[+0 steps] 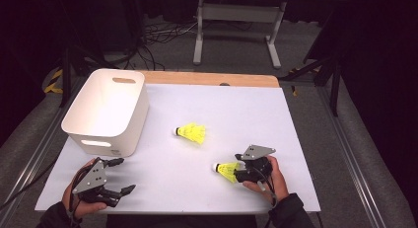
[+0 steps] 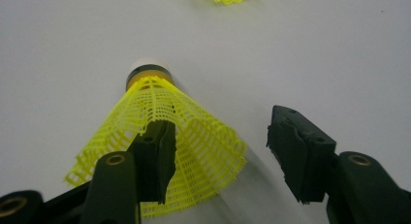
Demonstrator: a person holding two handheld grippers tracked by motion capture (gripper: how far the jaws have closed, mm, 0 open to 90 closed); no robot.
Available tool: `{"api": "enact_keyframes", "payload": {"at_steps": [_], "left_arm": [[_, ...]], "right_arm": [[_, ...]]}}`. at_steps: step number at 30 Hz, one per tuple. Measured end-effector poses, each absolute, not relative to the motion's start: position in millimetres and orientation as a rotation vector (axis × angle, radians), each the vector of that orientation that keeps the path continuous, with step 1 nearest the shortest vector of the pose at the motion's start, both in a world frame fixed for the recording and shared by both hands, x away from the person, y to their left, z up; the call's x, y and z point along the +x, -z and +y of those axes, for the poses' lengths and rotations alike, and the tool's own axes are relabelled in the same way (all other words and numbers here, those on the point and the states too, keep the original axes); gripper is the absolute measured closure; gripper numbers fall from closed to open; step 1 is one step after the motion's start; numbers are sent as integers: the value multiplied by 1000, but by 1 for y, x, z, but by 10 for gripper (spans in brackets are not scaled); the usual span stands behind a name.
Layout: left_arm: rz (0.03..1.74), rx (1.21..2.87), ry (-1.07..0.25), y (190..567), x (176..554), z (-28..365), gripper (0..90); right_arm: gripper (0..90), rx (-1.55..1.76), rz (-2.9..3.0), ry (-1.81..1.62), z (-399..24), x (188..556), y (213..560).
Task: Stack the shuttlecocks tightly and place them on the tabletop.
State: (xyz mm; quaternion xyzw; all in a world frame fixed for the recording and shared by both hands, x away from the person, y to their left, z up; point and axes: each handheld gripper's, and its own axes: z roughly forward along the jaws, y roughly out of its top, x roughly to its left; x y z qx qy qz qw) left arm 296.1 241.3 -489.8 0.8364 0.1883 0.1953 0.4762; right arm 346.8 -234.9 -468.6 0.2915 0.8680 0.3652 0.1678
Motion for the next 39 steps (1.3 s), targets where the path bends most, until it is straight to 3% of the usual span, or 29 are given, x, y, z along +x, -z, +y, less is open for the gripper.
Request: {"api": "enact_keyframes", "payload": {"at_steps": [15,27,39], "left_arm": [[460,2037,-498,488,295,242,100],[470,2034,-530,485,295,244,97],[471,2036,-549,484,293,245,96]], "right_arm": [[348,872,2393,-1030,-253,333,463],[242,831,2269,-1090,-258,309,453],[269,827,2335,-1142,-254,287,460]]}}
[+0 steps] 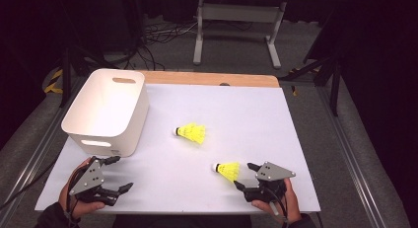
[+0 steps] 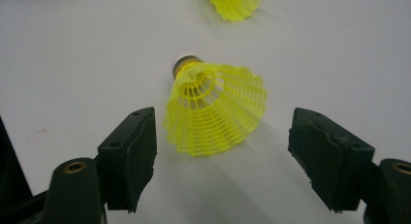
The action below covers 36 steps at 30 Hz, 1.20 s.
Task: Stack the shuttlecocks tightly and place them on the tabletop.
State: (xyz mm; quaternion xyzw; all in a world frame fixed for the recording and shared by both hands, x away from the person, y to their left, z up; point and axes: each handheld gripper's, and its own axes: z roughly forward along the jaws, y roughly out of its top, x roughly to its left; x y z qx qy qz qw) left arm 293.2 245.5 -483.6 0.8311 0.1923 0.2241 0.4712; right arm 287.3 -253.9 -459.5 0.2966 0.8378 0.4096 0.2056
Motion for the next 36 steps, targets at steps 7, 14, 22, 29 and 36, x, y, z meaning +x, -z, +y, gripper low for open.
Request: {"api": "enact_keyframes", "payload": {"at_steps": [7,14,22,29,36], "left_arm": [[472,2028,-543,484,291,246,91],[468,2031,-539,485,292,246,90],[466,2031,-533,485,292,245,91],[463,2036,-528,486,292,244,91],[464,2038,-526,487,292,244,91]], "right_arm": [[336,797,2398,-1087,-241,285,469],[487,776,2436,-1067,-231,288,476],[671,764,2444,-1063,-228,291,478],[840,761,2437,-1068,-229,291,478],[886,750,2428,-1075,-229,291,476]]}}
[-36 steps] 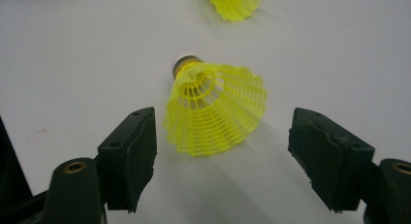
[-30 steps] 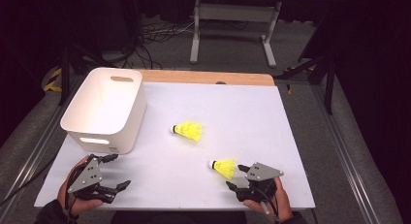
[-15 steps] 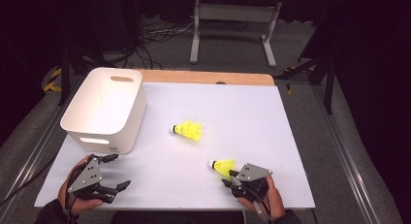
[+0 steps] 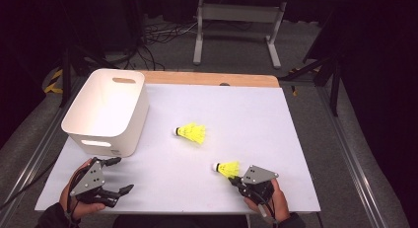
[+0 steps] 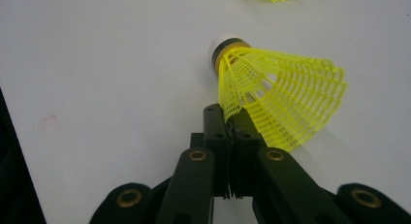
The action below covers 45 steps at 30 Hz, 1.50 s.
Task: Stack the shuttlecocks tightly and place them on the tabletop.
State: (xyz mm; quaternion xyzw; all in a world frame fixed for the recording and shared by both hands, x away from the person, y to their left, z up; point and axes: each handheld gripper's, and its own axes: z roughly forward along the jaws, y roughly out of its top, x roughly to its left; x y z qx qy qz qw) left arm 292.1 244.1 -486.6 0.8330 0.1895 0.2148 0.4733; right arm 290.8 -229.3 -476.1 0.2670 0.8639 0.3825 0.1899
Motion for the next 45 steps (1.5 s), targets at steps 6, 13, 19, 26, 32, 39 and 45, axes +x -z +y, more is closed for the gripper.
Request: {"api": "enact_keyframes", "payload": {"at_steps": [6,13,19,26,32,39,45], "left_arm": [[460,2037,-525,486,292,244,91],[453,2037,-521,486,292,243,90],[448,2042,-523,486,293,245,90],[448,2042,-518,487,293,243,90],[453,2037,-525,487,293,244,90],[451,2038,-528,487,293,244,90],[453,2038,-524,488,292,245,90]], "right_arm": [[893,739,2414,-1079,-229,292,473],[896,762,2390,-1118,-235,300,470],[898,774,2360,-1130,-237,309,466],[900,764,2347,-1122,-237,318,463],[900,755,2330,-1123,-237,325,459],[900,741,2321,-1112,-237,334,455],[900,747,2321,-1118,-237,344,453]]}}
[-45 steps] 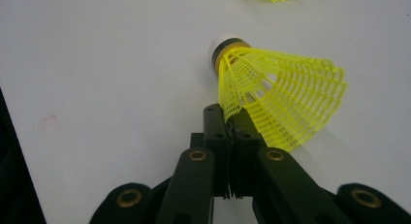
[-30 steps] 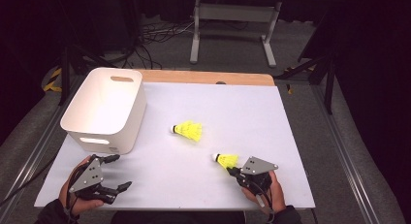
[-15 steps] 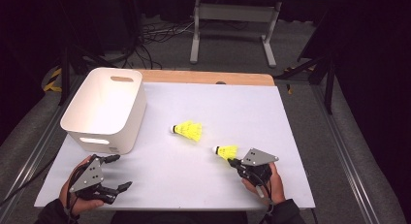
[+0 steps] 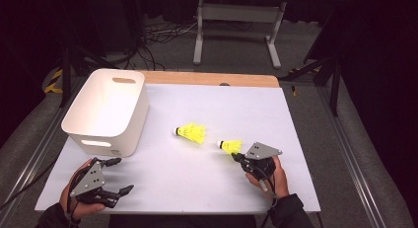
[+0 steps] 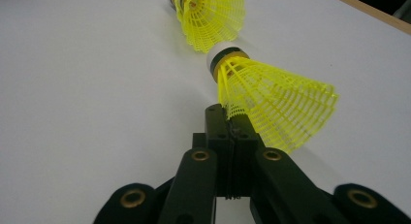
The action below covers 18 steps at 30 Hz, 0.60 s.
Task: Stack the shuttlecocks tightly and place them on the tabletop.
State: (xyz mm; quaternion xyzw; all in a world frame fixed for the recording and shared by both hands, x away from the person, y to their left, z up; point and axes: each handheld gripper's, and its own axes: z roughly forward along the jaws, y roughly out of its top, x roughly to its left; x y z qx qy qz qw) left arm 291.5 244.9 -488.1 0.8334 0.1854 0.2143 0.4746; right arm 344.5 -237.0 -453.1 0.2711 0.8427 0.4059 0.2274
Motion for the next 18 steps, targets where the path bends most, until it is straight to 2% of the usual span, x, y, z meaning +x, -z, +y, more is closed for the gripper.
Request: {"api": "enact_keyframes", "payload": {"at_steps": [18], "left_arm": [[454,2038,-516,489,293,246,89]], "right_arm": [[899,705,2345,-1082,-218,372,452]]}}
